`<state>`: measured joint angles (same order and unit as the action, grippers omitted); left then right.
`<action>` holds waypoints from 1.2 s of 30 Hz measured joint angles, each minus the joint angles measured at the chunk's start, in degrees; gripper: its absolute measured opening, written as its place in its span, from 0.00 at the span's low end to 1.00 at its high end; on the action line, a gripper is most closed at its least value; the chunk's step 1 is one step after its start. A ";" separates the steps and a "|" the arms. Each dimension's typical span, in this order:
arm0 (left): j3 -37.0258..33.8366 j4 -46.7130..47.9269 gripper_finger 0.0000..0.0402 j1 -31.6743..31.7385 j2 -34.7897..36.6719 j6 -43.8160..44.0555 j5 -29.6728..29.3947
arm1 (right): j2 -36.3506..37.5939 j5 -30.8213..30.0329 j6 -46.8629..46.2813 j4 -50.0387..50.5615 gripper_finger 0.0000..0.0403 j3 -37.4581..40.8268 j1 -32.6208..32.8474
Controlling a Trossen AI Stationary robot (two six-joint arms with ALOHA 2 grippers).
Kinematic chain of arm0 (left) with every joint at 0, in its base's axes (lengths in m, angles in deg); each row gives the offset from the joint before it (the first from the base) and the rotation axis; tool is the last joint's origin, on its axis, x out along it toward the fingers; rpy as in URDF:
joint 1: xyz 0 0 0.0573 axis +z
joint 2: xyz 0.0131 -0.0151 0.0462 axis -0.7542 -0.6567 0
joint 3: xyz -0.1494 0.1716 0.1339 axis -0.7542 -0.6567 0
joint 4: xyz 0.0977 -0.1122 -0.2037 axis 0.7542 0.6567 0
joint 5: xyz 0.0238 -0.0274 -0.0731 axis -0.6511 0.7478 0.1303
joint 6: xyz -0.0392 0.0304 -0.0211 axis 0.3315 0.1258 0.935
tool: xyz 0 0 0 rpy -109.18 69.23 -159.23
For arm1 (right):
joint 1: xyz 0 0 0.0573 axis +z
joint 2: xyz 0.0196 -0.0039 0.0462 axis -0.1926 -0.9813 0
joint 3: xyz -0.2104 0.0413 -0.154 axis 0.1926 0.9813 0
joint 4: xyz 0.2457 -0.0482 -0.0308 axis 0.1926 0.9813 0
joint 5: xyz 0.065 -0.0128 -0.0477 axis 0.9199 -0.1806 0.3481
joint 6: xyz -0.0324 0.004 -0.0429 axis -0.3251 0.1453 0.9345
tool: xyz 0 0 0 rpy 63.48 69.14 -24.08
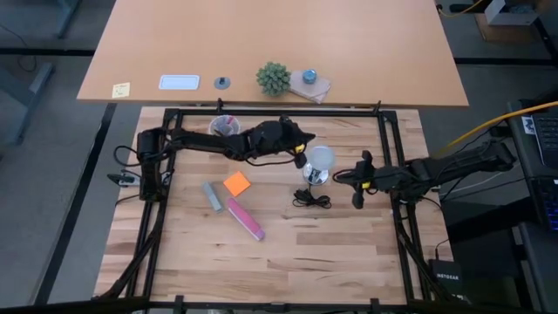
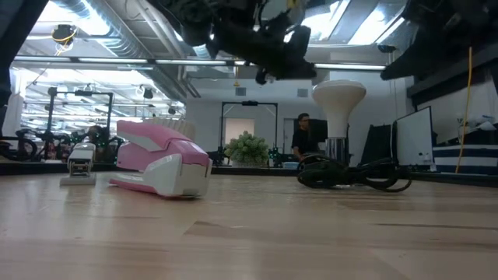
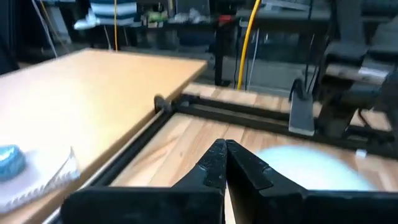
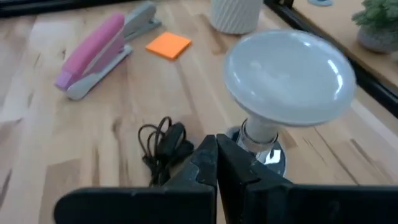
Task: Screw lightbulb
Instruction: Remove the lightbulb from the lamp
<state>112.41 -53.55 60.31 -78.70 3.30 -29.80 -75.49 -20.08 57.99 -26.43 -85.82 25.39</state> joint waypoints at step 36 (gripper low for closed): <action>0.00 3.53 0.00 -1.53 -3.48 0.57 0.75 | -8.14 -17.23 0.17 -7.70 0.01 3.21 -0.04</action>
<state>112.41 -50.02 58.78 -82.18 3.88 -29.05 -83.64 -37.32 58.15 -34.13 -82.60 25.35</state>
